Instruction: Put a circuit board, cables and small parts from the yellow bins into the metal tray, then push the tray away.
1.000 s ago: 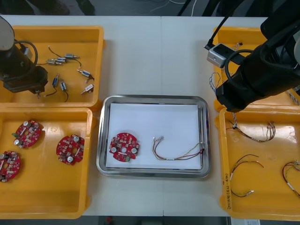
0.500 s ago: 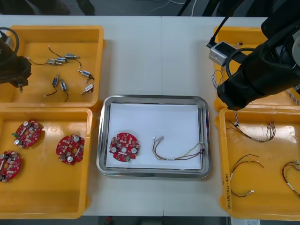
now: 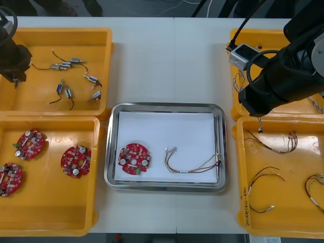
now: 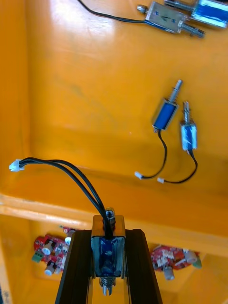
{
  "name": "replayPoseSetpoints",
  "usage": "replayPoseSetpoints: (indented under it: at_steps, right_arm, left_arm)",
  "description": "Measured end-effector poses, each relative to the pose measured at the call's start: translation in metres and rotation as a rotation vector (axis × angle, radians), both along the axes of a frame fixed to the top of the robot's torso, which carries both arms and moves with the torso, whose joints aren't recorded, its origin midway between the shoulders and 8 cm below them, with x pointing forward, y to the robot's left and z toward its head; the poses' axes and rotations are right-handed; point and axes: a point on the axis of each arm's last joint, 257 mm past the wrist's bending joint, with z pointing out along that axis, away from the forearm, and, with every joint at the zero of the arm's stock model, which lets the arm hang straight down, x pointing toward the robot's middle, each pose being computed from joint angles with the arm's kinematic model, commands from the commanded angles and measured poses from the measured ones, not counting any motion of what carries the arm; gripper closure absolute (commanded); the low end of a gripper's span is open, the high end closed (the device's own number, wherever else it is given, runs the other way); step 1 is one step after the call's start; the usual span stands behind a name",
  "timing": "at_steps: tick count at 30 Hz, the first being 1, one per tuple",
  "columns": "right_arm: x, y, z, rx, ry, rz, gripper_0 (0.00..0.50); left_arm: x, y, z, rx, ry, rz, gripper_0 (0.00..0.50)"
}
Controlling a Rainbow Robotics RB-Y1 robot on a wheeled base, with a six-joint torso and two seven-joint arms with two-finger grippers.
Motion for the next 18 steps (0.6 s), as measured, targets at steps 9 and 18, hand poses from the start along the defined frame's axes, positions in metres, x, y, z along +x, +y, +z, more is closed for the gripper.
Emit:
replayPoseSetpoints:
  at_steps: [9, 18]
  right_arm:
    - [0.002, -0.005, -0.002, -0.009, -0.005, -0.014, 0.5]
    - [0.002, -0.009, -0.005, -0.016, -0.003, -0.027, 0.5]
  left_arm:
    - [0.008, -0.047, 0.023, 0.015, -0.067, -0.13, 0.5]
    - [0.012, -0.118, 0.014, -0.042, -0.088, -0.264, 0.5]
